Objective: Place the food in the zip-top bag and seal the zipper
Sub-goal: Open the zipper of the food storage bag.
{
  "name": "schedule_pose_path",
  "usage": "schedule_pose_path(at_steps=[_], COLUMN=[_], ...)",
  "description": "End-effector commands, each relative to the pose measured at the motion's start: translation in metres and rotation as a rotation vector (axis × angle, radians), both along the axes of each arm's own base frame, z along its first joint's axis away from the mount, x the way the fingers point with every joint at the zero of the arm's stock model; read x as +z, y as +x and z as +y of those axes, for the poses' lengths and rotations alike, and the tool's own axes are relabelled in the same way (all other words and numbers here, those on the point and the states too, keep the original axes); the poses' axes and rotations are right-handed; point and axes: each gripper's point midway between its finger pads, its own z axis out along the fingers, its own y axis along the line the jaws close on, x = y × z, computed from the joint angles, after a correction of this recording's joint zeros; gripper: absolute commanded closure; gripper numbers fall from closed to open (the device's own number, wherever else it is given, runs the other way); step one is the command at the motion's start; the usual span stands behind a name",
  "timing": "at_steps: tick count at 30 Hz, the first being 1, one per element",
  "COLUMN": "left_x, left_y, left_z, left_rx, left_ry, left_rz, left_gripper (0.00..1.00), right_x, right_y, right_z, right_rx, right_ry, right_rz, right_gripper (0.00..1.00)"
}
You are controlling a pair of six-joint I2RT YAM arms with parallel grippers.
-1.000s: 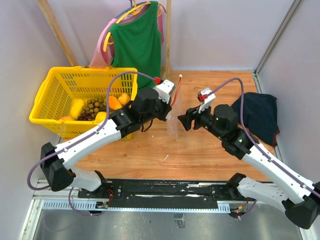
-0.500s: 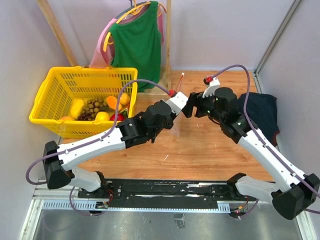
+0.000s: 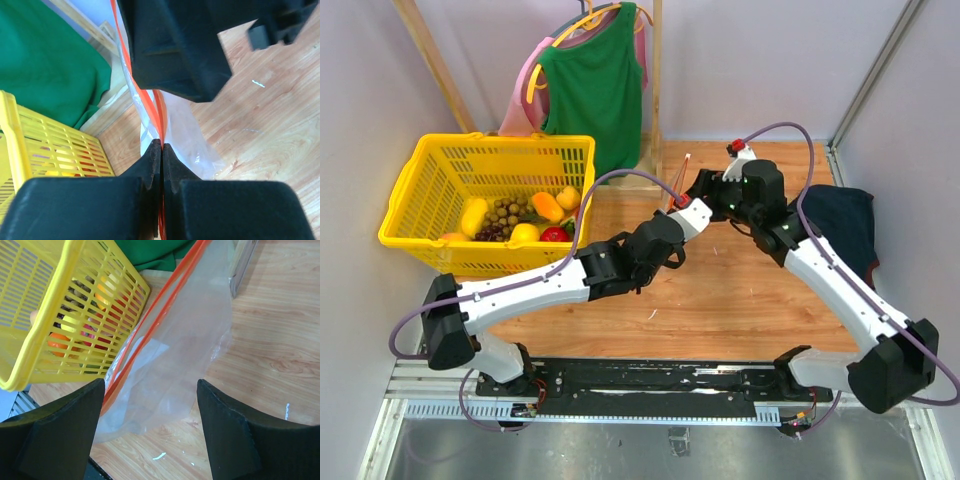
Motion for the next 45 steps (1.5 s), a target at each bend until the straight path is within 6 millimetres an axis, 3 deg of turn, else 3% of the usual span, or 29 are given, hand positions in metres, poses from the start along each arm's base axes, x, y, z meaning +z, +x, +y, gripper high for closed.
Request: schedule_pose_path(at_steps=[1, 16, 32, 45], left_x=[0.021, 0.012, 0.010, 0.009], left_y=[0.001, 0.006, 0.006, 0.005], left_z=[-0.010, -0.008, -0.010, -0.009], left_rx=[0.006, 0.046, 0.050, 0.050], left_ry=[-0.043, 0.012, 0.010, 0.012], left_rz=[-0.051, -0.062, -0.054, -0.050], left_gripper=[1.00, 1.00, 1.00, 1.00], right_x=[0.013, -0.018, -0.014, -0.039], right_y=[0.015, 0.019, 0.021, 0.019], right_z=[0.005, -0.014, -0.025, -0.024], right_rx=[-0.006, -0.065, -0.097, -0.089], right_ry=[0.066, -0.005, -0.008, -0.032], right_rz=[-0.001, 0.062, 0.060, 0.127], right_gripper=[0.25, 0.37, 0.32, 0.38])
